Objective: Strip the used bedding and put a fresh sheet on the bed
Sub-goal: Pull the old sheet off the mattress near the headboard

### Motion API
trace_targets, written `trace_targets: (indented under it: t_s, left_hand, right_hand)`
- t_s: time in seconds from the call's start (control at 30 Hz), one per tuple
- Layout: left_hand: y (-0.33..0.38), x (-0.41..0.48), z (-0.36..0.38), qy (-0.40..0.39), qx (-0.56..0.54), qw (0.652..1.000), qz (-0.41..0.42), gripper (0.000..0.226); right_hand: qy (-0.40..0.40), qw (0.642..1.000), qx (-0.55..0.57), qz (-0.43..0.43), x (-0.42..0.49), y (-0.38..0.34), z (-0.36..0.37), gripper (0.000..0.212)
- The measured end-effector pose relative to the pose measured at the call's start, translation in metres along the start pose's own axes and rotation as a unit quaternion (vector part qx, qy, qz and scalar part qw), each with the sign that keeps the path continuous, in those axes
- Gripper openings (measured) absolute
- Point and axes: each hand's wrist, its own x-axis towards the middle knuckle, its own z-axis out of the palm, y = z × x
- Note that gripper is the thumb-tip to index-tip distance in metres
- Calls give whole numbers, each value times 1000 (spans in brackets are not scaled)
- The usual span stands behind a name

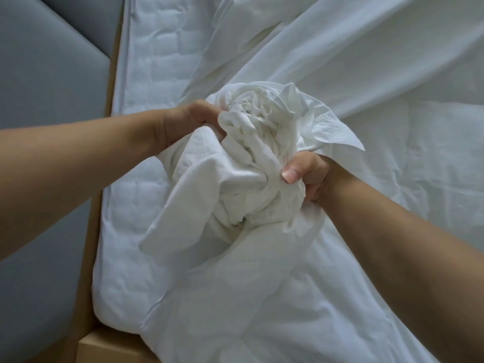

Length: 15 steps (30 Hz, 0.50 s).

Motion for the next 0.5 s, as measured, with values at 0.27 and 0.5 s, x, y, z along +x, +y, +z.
trace_targets:
  t_s: [0.27, 0.5]
  left_hand:
    - [-12, 5, -1, -56, -100, 993, -17, 33]
    - [5, -22, 3, -171, -30, 974, -149, 58]
  right_hand:
    - [-80, 989, 122, 8, -4, 3, -10, 47]
    - [93, 995, 0, -43, -14, 6, -15, 42]
